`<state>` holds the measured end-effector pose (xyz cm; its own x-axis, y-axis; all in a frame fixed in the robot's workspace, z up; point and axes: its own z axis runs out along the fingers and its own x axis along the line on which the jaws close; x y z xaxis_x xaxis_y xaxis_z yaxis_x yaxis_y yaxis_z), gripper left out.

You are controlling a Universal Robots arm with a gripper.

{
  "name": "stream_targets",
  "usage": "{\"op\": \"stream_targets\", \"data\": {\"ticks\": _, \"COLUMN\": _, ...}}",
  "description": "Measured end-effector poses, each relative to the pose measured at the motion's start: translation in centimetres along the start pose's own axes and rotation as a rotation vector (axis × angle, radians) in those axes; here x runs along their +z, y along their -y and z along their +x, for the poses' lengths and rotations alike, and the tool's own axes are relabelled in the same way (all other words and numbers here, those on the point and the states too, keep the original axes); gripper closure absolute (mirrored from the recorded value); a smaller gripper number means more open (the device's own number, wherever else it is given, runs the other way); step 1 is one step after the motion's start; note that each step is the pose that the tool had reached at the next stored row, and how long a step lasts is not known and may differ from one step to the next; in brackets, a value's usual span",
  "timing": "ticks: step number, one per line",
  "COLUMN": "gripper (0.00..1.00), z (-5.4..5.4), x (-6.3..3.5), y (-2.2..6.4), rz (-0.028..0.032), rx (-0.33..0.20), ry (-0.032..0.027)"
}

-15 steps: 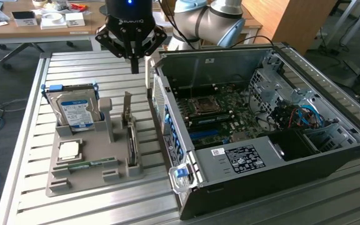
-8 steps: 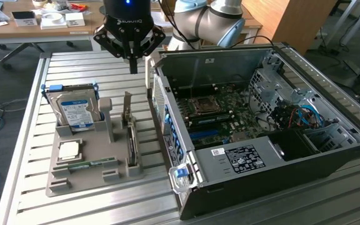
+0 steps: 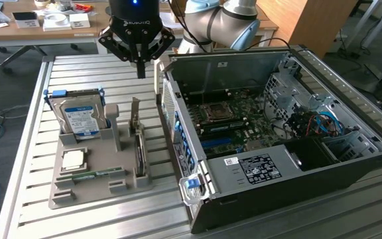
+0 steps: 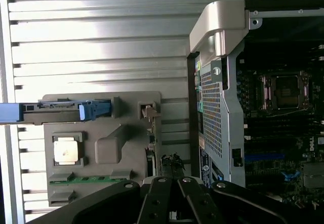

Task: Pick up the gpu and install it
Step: 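Reach for the gpu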

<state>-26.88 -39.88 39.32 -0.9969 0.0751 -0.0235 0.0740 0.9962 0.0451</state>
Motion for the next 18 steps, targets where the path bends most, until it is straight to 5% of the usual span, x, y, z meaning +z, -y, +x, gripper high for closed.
{"op": "stream_targets", "data": {"ticks": 18, "gripper": 0.89, "z": 0.02, "x": -0.01, "y": 0.15, "rz": 0.0, "rx": 0.0, "ry": 0.0}}
